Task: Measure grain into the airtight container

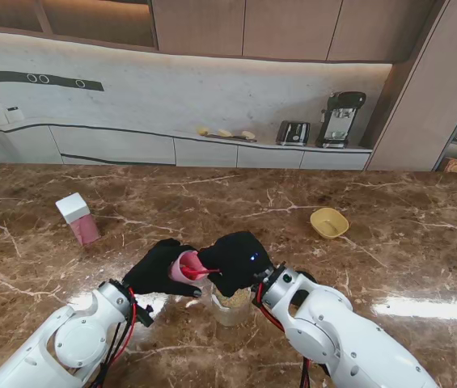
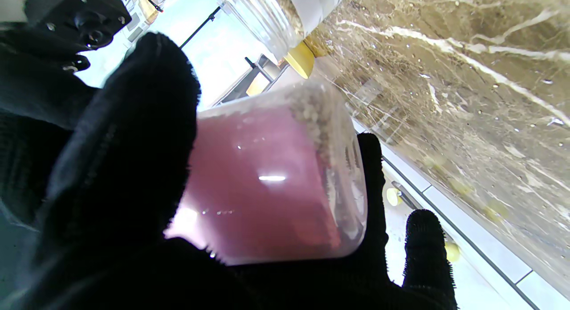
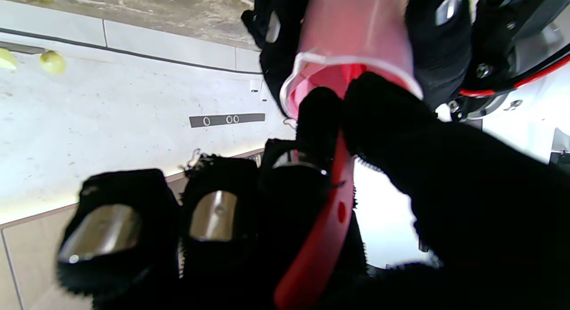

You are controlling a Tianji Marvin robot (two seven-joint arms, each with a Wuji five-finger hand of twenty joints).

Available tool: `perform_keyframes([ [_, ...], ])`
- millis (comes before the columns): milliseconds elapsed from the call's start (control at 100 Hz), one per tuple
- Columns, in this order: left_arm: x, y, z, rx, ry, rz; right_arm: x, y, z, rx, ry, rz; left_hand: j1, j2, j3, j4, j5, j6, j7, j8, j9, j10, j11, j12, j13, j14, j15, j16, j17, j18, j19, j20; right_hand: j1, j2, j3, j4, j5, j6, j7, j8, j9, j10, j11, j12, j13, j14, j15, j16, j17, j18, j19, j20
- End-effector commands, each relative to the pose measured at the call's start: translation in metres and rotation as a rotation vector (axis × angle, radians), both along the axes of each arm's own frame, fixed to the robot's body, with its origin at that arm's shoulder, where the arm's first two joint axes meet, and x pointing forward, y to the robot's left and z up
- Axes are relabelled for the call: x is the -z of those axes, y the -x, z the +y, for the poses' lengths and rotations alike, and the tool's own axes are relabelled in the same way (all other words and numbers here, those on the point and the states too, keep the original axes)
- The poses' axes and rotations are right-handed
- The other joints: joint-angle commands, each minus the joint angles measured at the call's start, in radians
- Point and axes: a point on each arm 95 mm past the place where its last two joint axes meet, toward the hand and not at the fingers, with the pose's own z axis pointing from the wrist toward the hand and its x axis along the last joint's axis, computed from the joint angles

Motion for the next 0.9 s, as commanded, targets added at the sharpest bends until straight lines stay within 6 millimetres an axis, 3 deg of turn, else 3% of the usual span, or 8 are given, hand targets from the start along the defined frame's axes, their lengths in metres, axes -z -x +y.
perform_keyframes([
  [0, 0.002, 0.002, -0.001, 0.0, -0.001, 0.005, -0.005, 0.002, -0.003, 0.009, -0.004, -0.007, 0.107, 0.192, 0.3, -0.036, 0.185, -0.269, 0.148, 0.022, 0.107, -0.11, 0.024, 0.017, -0.019, -0.02, -0.033, -0.006, -0.019, -0.003, -0.025, 0.006, 0.013, 0.001, 0.162, 0.027, 0.054, -0.117, 0.055, 0.032, 0.047, -0.03, 0.041, -0.006, 0.045, -0.05, 0.034, 0.028, 0.034, 0.014, 0.073, -0.015],
  [890, 0.002, 0.004, 0.002, -0.014, -0.008, 0.005, -0.029, 0.014, -0.04, 0.112, -0.068, -0.062, 0.107, 0.192, 0.301, -0.037, 0.184, -0.269, 0.148, 0.021, 0.106, -0.11, 0.023, 0.017, -0.02, -0.022, -0.035, -0.007, -0.019, -0.004, -0.025, 0.006, 0.012, 0.002, 0.162, 0.027, 0.053, -0.121, 0.052, 0.035, 0.047, -0.033, 0.039, -0.006, 0.045, -0.056, 0.028, 0.027, 0.034, 0.014, 0.072, -0.015],
])
